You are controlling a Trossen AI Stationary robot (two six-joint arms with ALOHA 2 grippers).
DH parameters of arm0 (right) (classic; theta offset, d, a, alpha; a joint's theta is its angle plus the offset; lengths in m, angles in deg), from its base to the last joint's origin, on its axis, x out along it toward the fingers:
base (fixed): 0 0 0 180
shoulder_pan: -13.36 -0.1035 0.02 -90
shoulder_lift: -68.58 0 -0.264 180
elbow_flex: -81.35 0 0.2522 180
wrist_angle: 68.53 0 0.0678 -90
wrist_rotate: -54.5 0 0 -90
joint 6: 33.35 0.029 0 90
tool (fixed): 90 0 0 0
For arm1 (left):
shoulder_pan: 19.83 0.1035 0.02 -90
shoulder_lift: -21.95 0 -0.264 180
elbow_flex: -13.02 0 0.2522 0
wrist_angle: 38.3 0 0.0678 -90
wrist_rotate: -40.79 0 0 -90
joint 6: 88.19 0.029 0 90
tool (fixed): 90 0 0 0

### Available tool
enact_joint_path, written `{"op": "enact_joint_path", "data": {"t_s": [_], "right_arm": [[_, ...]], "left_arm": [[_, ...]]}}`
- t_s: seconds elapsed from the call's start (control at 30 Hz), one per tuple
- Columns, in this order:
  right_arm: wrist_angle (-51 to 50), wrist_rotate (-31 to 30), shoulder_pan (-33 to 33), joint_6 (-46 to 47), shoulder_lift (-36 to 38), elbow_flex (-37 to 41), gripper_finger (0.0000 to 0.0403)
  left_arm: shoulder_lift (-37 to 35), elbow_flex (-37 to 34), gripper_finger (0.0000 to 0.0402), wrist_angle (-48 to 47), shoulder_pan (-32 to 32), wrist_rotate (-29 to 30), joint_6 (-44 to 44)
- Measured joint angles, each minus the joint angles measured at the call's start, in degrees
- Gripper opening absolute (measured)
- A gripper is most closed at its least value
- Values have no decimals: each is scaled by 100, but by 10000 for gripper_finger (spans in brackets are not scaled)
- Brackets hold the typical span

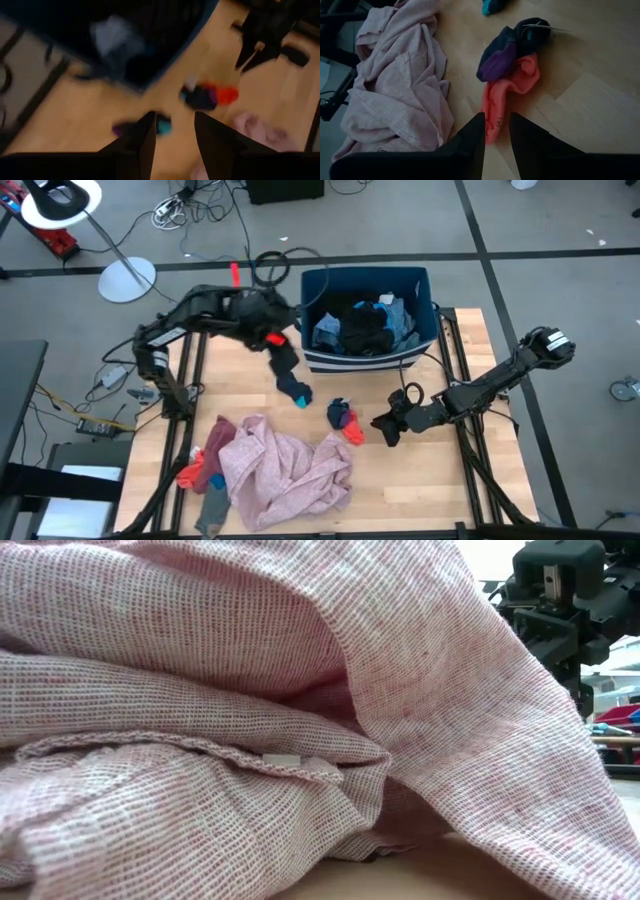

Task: Sort clothes
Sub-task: Put the pink polo shirt into the blue bin

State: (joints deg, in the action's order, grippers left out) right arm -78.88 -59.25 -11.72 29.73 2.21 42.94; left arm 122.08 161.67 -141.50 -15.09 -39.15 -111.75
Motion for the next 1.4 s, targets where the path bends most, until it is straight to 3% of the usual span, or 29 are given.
{"op": "enact_joint_path", "data": {"t_s": [0.37,0.67,1.0,1.17,1.4], "right_arm": [[91,24,-2,-142,0,-2,89],[123,134,-2,-177,-1,-2,89],[153,396,-2,-163,0,-2,89],[174,618,-2,-121,0,-2,89],[210,734,-4,-13,0,-2,89]], "left_arm": [[-418,-494,140,-55,-1069,708,-1397],[-444,-1775,140,410,-1885,813,-1542],[-436,-3900,140,2765,-2293,190,-1136],[-436,-4800,140,3648,-2396,-418,-1264],[-438,-5657,140,3931,-2762,-576,-1813]]}}
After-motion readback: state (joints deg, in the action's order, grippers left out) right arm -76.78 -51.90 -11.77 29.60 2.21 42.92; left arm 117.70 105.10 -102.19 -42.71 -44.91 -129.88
